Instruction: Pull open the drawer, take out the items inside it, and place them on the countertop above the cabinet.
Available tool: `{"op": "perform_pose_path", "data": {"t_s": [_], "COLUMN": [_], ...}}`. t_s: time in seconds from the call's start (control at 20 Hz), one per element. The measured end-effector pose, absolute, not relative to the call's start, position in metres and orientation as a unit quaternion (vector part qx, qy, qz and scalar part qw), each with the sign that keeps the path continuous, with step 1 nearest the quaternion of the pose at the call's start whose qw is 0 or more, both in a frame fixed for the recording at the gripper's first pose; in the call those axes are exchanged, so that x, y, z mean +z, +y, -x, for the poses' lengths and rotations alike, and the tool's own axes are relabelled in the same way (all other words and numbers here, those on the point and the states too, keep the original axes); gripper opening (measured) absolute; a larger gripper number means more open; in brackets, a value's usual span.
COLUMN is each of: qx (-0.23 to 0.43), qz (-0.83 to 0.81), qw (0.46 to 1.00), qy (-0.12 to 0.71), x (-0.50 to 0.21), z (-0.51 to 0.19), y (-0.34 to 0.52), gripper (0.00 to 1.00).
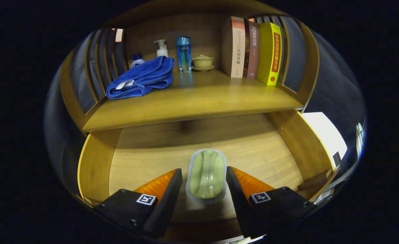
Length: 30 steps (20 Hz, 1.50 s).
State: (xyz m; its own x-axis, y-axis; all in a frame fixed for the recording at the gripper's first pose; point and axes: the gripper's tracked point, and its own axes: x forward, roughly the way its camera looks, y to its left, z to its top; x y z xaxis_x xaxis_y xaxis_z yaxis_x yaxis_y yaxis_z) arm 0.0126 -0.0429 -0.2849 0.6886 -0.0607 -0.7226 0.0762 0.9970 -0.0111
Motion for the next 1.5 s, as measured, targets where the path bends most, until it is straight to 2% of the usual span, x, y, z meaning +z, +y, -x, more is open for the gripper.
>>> {"op": "perform_pose_path", "data": {"t_s": [0.1, 0.3, 0.4, 0.5, 0.55, 1.15, 1.5], "qx": [-0.037, -0.038, -0.039, -0.041, -0.037, -0.013, -0.006], "qz": [-0.012, -0.02, -0.018, -0.023, -0.023, -0.015, -0.006], "qw": [0.913, 0.903, 0.899, 0.9, 0.901, 0.918, 0.928], "qy": [0.406, 0.427, 0.436, 0.434, 0.432, 0.396, 0.373], "x": [-0.293, -0.306, -0.311, -0.308, -0.307, -0.225, -0.166], "z": [-0.01, -0.007, -0.005, -0.007, -0.008, 0.001, -0.017], "y": [-0.042, -0.041, -0.043, -0.042, -0.041, -0.041, -0.045], "gripper": [0.74, 0.49, 0.49, 0.32, 0.29, 0.26, 0.26]}}
